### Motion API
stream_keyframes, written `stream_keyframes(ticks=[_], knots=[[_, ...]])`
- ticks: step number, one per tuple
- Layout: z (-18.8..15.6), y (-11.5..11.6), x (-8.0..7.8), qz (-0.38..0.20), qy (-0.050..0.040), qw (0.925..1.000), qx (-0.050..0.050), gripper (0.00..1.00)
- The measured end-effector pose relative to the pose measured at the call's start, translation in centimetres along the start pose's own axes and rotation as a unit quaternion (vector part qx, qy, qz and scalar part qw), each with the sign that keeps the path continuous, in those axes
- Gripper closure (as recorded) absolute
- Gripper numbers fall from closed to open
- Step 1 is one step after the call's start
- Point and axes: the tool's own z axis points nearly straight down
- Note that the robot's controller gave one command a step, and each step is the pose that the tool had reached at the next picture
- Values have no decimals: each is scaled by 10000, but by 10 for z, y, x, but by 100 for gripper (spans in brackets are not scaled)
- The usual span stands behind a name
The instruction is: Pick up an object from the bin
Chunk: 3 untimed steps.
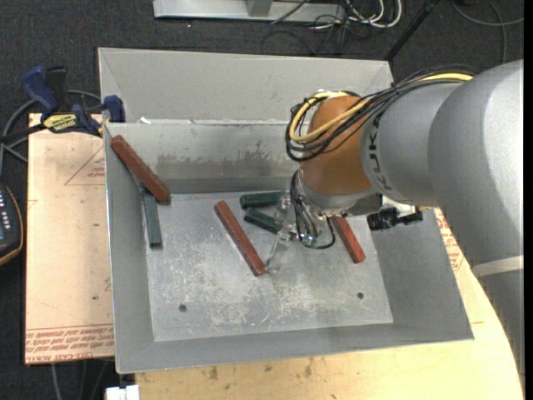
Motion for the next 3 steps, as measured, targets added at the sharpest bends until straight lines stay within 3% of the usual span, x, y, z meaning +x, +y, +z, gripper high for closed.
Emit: stream_keyframes(ticks=[1,2,3], knots=[[-3,1,-1,7,-25,10000,-14,100],[-118,16,-24,-87,-66,9999,-26,100],[-195,-25,-18,-2248,-56,9744,4,100]])
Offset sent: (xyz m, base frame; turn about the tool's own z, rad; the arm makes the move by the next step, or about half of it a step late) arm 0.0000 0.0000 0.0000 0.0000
